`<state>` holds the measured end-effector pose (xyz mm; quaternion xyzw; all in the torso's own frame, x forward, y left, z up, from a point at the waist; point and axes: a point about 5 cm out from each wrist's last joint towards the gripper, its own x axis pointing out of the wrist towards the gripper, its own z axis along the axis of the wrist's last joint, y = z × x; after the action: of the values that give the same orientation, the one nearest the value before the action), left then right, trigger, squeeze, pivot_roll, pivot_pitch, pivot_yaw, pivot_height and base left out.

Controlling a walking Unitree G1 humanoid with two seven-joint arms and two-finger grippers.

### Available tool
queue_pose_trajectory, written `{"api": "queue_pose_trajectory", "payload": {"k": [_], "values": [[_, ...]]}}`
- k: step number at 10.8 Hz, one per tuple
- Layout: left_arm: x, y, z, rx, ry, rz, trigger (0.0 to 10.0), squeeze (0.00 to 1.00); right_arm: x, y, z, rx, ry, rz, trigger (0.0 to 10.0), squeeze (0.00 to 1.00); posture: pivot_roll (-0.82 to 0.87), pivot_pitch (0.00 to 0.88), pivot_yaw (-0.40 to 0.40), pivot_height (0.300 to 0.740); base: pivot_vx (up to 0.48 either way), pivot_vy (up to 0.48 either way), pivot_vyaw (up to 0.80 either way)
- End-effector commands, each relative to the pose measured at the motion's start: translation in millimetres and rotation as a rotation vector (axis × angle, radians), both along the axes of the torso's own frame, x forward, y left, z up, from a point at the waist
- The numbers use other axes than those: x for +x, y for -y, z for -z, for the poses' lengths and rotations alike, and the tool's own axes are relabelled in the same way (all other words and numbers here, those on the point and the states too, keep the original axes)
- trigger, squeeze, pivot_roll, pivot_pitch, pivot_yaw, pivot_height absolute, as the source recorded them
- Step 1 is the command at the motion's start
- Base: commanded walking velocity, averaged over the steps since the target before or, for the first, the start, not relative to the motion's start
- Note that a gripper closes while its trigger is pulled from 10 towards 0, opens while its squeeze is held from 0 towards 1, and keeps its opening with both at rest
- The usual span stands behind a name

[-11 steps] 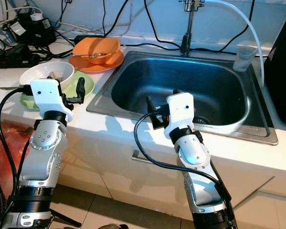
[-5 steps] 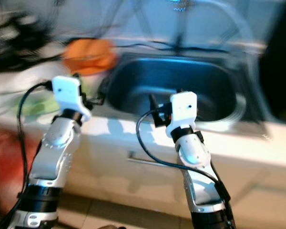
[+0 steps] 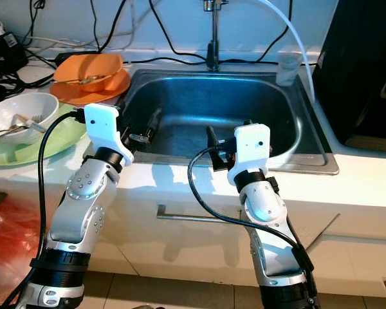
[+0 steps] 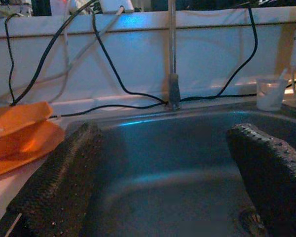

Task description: Kitchen organization

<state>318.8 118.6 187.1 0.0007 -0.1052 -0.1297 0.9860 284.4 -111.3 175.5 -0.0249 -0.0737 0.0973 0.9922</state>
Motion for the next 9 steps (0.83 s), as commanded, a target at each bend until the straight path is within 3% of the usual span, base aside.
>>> {"api": "queue_pose_trajectory", "payload": {"k": [1,4,7,9], "values": [[1.8,-0.5,-5.7,-0.007,0.008,0.016,10.0,0.0,1.8,1.0,-2.5,-0.005,0.005,0.011,10.0,0.0,-0.05,0.0,0.065,0.74,0.0,0.0,0.0],[-3.2,-1.3,-21.5,0.047,0.117,0.0,10.0,0.0,2.1,6.6,-3.1,-0.01,0.009,0.046,10.0,0.0,-0.05,0.0,0.063,0.74,0.0,0.0,0.0],[-19.9,-26.2,6.6,0.073,0.027,-0.037,10.0,0.0,-6.6,25.9,2.5,-0.01,-0.018,0.103,10.0,0.0,-0.05,0.0,0.052,0.74,0.0,0.0,0.0],[-24.1,-28.5,12.3,0.079,0.009,-0.042,10.0,0.0,-12.2,34.6,5.1,-0.011,-0.033,0.129,10.0,0.0,-0.05,0.0,0.047,0.74,0.0,0.0,0.0]]}}
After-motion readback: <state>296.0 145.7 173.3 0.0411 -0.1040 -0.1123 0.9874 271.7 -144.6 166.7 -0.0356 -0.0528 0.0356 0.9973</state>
